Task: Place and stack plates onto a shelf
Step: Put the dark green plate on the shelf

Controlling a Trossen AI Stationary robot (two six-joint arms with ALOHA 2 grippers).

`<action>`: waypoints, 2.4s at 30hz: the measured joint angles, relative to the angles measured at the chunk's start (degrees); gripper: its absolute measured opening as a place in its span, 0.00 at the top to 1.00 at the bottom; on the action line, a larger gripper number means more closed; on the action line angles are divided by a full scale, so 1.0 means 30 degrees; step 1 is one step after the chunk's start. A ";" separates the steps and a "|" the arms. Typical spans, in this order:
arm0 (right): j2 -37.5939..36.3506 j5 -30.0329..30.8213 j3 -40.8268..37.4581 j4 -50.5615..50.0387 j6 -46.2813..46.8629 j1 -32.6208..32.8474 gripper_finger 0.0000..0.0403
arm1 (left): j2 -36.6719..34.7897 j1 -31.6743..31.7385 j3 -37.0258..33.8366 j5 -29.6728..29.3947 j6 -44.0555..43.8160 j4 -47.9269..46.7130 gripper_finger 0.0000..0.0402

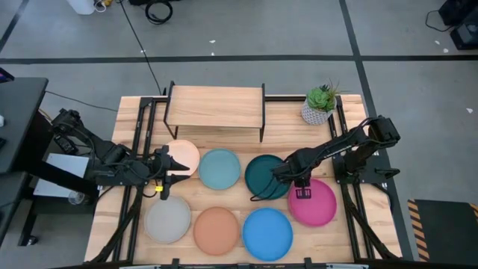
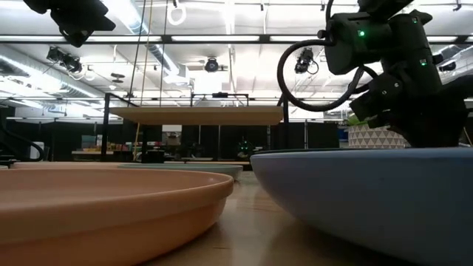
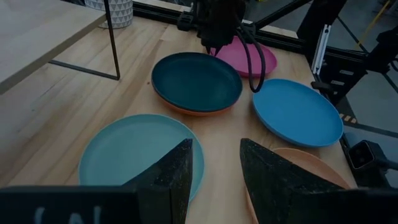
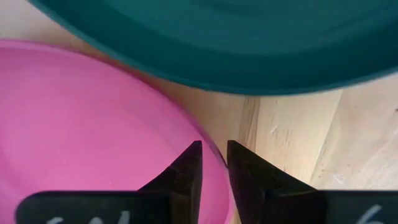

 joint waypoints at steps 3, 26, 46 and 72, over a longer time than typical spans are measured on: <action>-0.0003 -0.0007 -0.0270 0.0041 0.0000 0.0000 0.84 | 0.0000 0.0000 0.0000 -0.0001 0.0000 0.0000 0.65; 0.0015 -0.0912 0.0622 -0.1955 0.1562 0.0000 0.84 | 0.0000 0.0000 0.0000 0.0043 0.0008 0.0003 0.65; -0.2999 0.7245 0.6239 -0.2366 0.2298 0.0764 0.61 | 0.1519 0.0007 -0.0003 -0.1444 0.3531 0.0467 0.65; -0.1086 0.5552 0.0386 0.4275 0.3370 -0.3429 0.65 | 0.2885 0.0226 -0.0007 -0.0941 0.4036 0.2251 0.65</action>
